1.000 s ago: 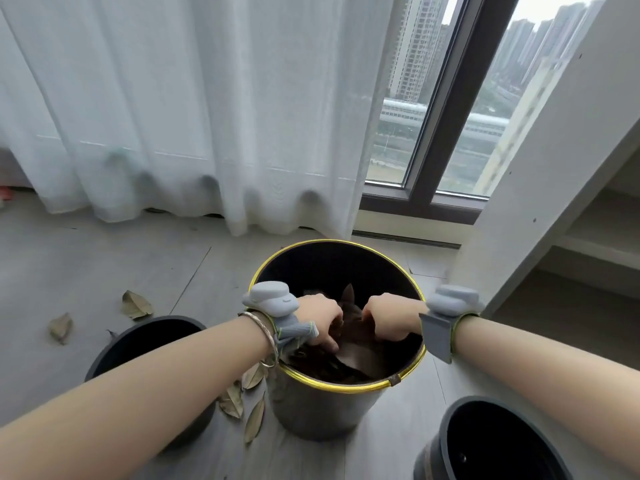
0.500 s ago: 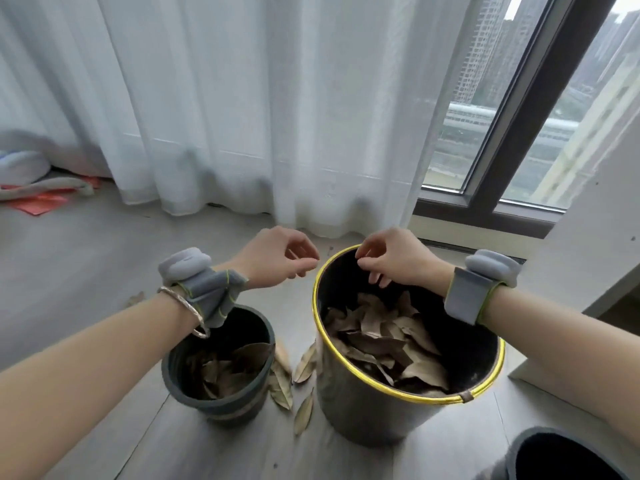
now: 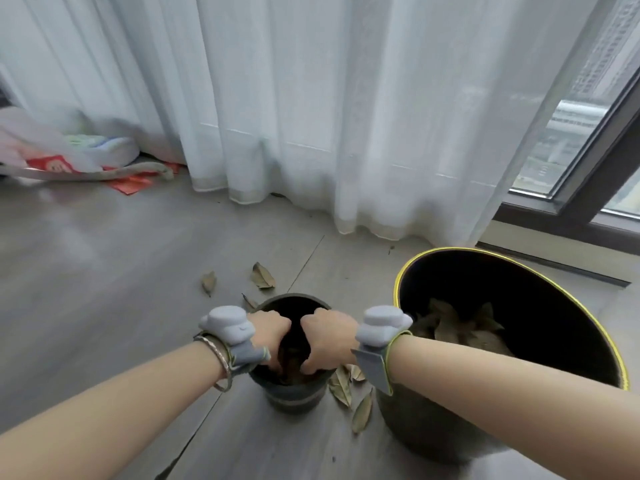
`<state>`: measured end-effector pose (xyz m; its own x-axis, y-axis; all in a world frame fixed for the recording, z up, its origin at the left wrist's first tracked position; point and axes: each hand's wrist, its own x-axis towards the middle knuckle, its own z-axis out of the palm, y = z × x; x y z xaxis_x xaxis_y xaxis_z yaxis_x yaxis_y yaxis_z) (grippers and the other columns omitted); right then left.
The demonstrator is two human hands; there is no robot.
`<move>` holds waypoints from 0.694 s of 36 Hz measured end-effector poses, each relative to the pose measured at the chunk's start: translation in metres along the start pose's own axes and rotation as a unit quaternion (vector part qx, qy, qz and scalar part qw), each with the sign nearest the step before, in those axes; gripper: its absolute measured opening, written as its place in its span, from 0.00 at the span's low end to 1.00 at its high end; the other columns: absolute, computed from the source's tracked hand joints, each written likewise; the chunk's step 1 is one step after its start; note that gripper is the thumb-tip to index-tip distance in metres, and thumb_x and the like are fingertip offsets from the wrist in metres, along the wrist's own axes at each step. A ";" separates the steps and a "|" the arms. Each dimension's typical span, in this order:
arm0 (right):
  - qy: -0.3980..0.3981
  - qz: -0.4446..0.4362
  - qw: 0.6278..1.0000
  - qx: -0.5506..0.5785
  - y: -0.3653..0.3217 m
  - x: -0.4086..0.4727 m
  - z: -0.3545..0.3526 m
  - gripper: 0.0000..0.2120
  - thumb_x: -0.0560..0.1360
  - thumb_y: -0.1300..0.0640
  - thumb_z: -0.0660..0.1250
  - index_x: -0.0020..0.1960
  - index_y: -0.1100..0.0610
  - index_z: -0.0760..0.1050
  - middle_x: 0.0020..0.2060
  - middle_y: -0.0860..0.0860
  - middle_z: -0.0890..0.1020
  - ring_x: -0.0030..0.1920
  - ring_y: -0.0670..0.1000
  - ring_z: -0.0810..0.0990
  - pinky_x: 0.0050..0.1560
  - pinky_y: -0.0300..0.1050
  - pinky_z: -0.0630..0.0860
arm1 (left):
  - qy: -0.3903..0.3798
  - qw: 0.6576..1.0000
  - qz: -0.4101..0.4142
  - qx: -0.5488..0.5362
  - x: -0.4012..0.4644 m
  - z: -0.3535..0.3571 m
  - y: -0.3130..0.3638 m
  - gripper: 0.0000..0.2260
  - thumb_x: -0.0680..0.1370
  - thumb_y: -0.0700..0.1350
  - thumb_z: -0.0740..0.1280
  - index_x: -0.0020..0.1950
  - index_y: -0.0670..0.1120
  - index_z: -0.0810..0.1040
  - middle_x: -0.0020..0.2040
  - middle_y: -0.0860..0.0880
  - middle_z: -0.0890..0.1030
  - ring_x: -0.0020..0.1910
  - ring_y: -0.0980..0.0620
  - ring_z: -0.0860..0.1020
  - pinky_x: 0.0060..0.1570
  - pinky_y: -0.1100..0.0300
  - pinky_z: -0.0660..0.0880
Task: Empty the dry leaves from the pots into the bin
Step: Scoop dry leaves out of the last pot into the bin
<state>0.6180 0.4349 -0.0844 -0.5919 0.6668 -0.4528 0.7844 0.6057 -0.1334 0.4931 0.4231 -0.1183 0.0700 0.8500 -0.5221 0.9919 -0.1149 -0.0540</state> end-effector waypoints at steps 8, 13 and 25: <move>-0.031 0.029 0.991 -0.125 -0.013 0.021 0.024 0.17 0.76 0.58 0.66 0.63 0.61 0.73 0.60 0.57 0.76 0.58 0.56 0.79 0.52 0.44 0.75 | -0.013 1.000 -0.008 0.008 0.004 0.014 0.015 0.12 0.77 0.43 0.64 0.58 0.41 0.78 0.57 0.44 0.81 0.55 0.45 0.80 0.50 0.56 0.75; -0.028 0.035 0.997 -0.060 -0.011 0.022 0.031 0.17 0.75 0.65 0.64 0.64 0.64 0.71 0.61 0.60 0.71 0.58 0.60 0.76 0.52 0.48 0.74 | 0.022 1.000 0.003 -0.021 0.006 0.016 0.008 0.10 0.76 0.40 0.63 0.56 0.43 0.79 0.56 0.43 0.81 0.55 0.44 0.80 0.49 0.56 0.75; 0.001 0.043 0.995 0.093 0.003 0.018 0.005 0.13 0.72 0.63 0.66 0.56 0.58 0.80 0.51 0.56 0.82 0.47 0.55 0.80 0.47 0.45 0.77 | 0.066 0.984 0.048 -0.161 -0.004 -0.006 -0.020 0.08 0.71 0.45 0.72 0.50 0.50 0.83 0.48 0.51 0.83 0.48 0.52 0.80 0.46 0.62 0.75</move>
<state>0.6102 0.4466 -0.0973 -0.5215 0.7131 -0.4684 0.8526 0.4559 -0.2552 0.4740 0.4254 -0.1100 0.1561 0.9050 -0.3958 0.9608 -0.0461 0.2735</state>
